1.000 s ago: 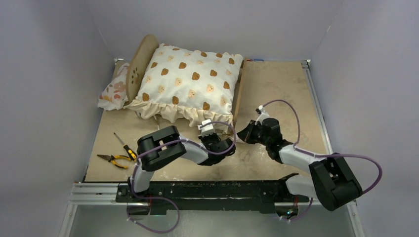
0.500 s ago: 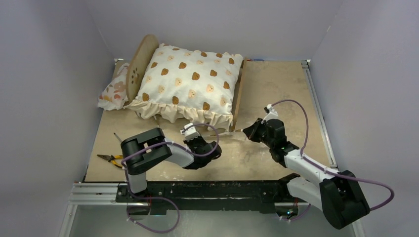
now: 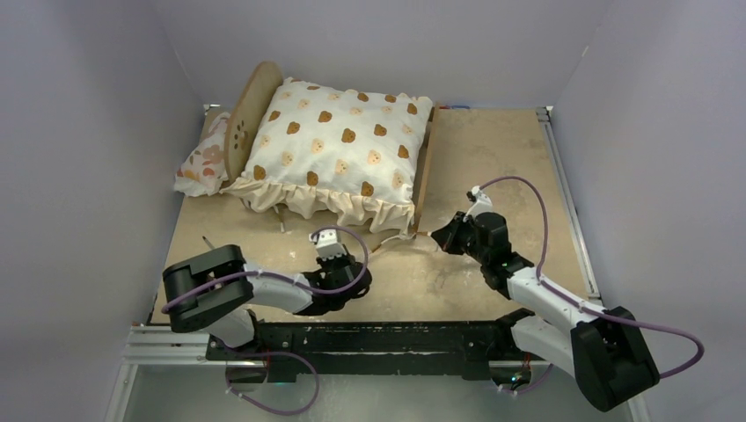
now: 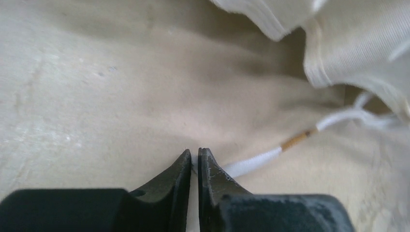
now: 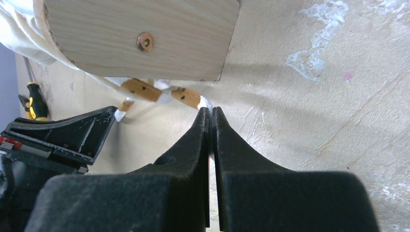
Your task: Set up the pet bed
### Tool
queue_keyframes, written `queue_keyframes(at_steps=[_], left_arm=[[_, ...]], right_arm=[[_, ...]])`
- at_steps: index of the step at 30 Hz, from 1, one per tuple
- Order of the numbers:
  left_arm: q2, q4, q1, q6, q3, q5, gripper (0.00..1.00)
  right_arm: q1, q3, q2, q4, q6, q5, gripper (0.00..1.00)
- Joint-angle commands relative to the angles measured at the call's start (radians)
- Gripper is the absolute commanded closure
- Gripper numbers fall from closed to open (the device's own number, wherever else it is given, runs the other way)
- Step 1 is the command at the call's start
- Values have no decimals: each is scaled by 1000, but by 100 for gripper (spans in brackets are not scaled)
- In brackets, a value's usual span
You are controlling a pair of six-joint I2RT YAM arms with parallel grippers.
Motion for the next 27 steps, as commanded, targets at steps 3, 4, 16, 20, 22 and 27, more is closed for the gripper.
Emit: queue_keyframes(at_steps=[3,4,16,20,22,27], left_arm=[[-77,7,-21,266,-61,359,71],[-99,3,-21,304,-57,370,66],[-111,-71,67,828,184,389,35],[-21,58,108,920,218,431,35],[39,120,130,946,228,471,36],[161,230,171,969,248,537,38]], right_arm=[[-6,42,13,19,-62,-53,100],[-6,43,13,18,-65,-55,100],[-5,49,2,11,-77,-72,100],[-6,51,-5,10,-78,-77,100],[-6,52,-7,10,-77,-79,100],[-5,51,-18,3,-77,-79,100]])
